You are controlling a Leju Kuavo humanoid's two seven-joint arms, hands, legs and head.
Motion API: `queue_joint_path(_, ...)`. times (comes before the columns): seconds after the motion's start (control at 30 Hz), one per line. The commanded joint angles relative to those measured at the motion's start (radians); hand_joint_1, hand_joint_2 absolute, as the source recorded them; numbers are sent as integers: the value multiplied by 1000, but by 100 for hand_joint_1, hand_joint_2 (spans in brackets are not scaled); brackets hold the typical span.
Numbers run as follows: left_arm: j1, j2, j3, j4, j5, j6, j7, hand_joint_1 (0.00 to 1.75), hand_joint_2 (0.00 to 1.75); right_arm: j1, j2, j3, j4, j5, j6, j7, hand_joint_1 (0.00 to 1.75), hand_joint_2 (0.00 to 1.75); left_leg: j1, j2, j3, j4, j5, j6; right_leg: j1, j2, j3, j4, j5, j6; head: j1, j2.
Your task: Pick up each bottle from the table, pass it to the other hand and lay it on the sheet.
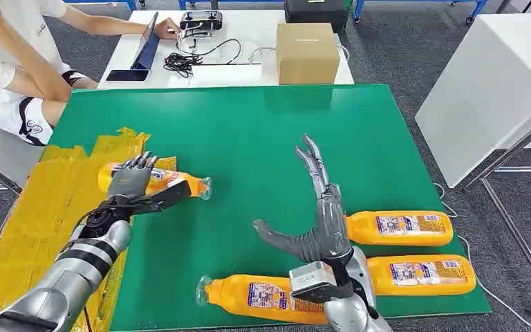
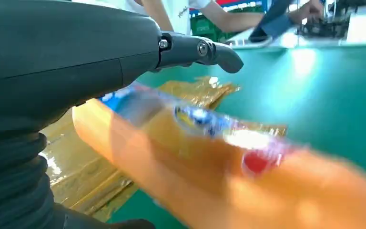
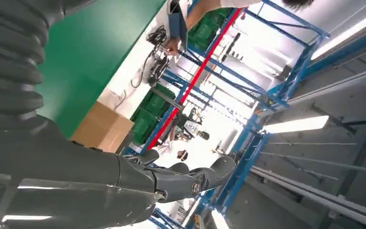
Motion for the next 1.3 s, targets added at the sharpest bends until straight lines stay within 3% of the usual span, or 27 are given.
queue_joint_path(0.03,37,2,68,-141,102,8,-56,0,175,-15,-6,-18,49,2,-11,4,0,175,0,2,4,-1,-1,-1,0,1,4,-1,-1,0,0,0)
queue_joint_path(0.2,64,6,79,-214,175,-17,-92,0,175,-7,-10,-20,48,4,-16,3,0,175,0,1,1,0,-1,0,0,1,1,-1,0,0,0,0)
queue_joint_path(0.33,136,16,125,-399,515,-147,-273,0,175,10,-24,-23,47,5,-31,0,0,175,1,3,4,0,-2,-1,1,3,3,-1,-1,0,0,0)
queue_joint_path(0.53,292,53,171,-707,892,-283,-381,0,175,11,-81,52,77,56,33,11,0,175,1,6,5,-1,-3,-1,1,6,4,-2,-1,0,0,0)
queue_joint_path(0.63,311,44,176,-731,926,-287,-388,0,175,6,-108,92,83,71,84,11,0,175,1,7,5,-2,-3,-1,1,6,4,-2,-1,0,0,0)
queue_joint_path(0.67,313,42,171,-727,941,-298,-393,0,175,-7,-149,134,86,77,156,10,0,175,0,5,3,-1,-2,-1,0,3,3,-2,0,0,0,0)
queue_joint_path(0.87,310,40,166,-720,942,-297,-395,0,175,-2,-152,134,90,77,157,6,0,175,0,2,2,-1,-1,-1,0,1,2,-1,0,0,0,0)
queue_joint_path(0.9,304,38,162,-707,948,-296,-404,0,175,-19,-194,169,92,96,225,3,0,175,0,2,3,-1,-1,-1,0,2,3,-1,0,0,0,0)
queue_joint_path(1.03,297,14,157,-677,974,-281,-424,0,175,-1,-264,200,128,110,301,-41,0,175,0,2,5,-2,-2,-1,0,1,6,-3,-1,1,0,0)
queue_joint_path(1.3,311,11,153,-672,996,-269,-437,0,175,50,-286,178,107,83,310,-63,0,175,0,0,5,-2,-2,-1,0,-1,6,-3,-1,0,0,0)
